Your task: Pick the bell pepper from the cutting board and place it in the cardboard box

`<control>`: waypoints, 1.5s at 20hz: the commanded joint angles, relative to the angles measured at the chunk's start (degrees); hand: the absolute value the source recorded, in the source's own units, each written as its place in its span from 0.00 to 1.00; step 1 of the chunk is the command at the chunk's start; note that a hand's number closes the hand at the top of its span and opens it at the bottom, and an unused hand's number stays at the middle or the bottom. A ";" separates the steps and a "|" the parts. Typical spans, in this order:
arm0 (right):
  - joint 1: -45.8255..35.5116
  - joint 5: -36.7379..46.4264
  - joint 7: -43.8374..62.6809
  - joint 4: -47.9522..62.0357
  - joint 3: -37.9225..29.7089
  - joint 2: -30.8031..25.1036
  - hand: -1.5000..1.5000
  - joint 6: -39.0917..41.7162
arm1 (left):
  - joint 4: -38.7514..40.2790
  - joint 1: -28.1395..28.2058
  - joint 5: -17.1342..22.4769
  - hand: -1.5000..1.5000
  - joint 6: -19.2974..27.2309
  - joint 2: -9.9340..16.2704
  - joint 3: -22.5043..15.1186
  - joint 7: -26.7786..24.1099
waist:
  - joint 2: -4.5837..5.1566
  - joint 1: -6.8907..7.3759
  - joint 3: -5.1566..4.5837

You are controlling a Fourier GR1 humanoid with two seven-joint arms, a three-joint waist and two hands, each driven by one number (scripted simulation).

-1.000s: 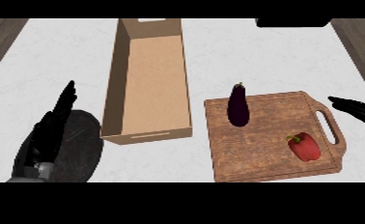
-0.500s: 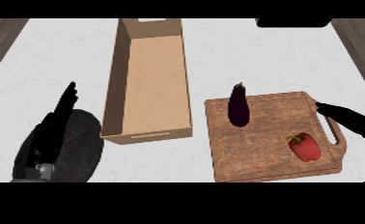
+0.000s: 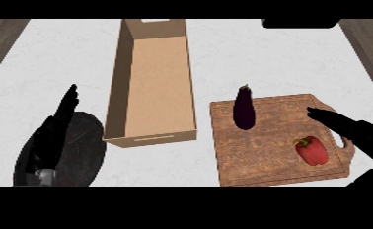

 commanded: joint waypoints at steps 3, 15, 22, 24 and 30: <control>3.81 3.27 -2.53 -1.67 -3.67 2.16 0.00 0.92 | 1.71 -0.64 -2.32 0.50 -0.78 -2.40 1.46 -1.68 | -0.02 -0.20 -0.01; 2.63 10.29 -5.98 2.54 -4.16 8.53 0.00 0.06 | -2.10 0.18 -3.36 0.50 -4.30 -3.75 4.07 1.37 | -0.02 -0.06 -0.01; -2.23 13.86 -5.24 4.23 -4.10 9.83 0.00 1.80 | -2.20 -1.92 -5.48 0.50 -4.72 -4.98 4.19 3.63 | 0.00 -0.01 0.00; -0.14 16.05 -1.80 1.52 -1.72 12.76 0.00 0.48 | -2.43 -2.00 -4.73 0.50 -5.75 -4.19 5.31 3.29 | -0.01 -0.08 -0.01; -3.59 14.99 -5.22 5.76 -5.08 11.87 1.00 3.96 | 3.99 -3.02 -5.95 0.50 -5.43 -5.87 6.87 -1.68 | 0.02 -0.09 -0.02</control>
